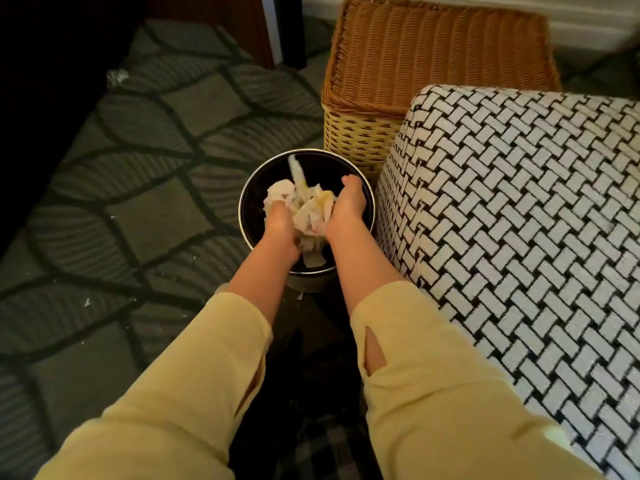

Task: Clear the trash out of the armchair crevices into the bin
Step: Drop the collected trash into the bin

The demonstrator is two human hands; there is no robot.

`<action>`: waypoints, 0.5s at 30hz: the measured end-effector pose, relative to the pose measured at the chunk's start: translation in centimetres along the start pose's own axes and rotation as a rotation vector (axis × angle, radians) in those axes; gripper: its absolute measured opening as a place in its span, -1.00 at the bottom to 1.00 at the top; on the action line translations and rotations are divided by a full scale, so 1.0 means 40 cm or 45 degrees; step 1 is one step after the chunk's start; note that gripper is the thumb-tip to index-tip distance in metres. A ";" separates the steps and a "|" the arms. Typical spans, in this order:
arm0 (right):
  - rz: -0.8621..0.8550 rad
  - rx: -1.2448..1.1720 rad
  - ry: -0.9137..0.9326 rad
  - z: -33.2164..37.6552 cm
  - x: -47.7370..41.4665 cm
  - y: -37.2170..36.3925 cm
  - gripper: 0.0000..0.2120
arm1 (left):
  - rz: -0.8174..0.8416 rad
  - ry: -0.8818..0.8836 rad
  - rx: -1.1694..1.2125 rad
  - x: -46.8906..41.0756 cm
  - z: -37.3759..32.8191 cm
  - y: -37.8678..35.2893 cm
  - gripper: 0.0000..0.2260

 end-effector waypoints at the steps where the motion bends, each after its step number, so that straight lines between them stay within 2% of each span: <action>1: -0.006 -0.013 -0.020 0.003 0.007 0.004 -0.63 | -0.017 -0.022 -0.071 0.010 -0.005 0.002 -0.62; 4: -0.015 -0.033 -0.016 0.006 0.023 0.014 -0.57 | -0.087 -0.032 -0.272 0.052 -0.027 0.001 -0.72; 8: -0.085 0.154 0.219 0.023 0.063 0.022 -0.61 | -0.141 -0.108 -0.622 0.106 -0.052 0.008 -0.59; 12: 0.105 0.116 0.297 0.068 0.160 0.047 -0.53 | -0.161 -0.137 -0.557 0.180 -0.061 0.012 -0.61; 15: 0.309 0.158 0.215 0.096 0.259 0.096 -0.47 | -0.071 -0.192 -0.435 0.262 -0.050 -0.018 -0.68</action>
Point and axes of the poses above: each hand's wrist, its own x-axis away from the middle knuckle, its own y-axis out of the back of the hand, z = x × y, the point moved 1 cm from there along -x, towards the middle knuckle, and after that the axes turned 6 degrees about -y, right-handed, at the moved point
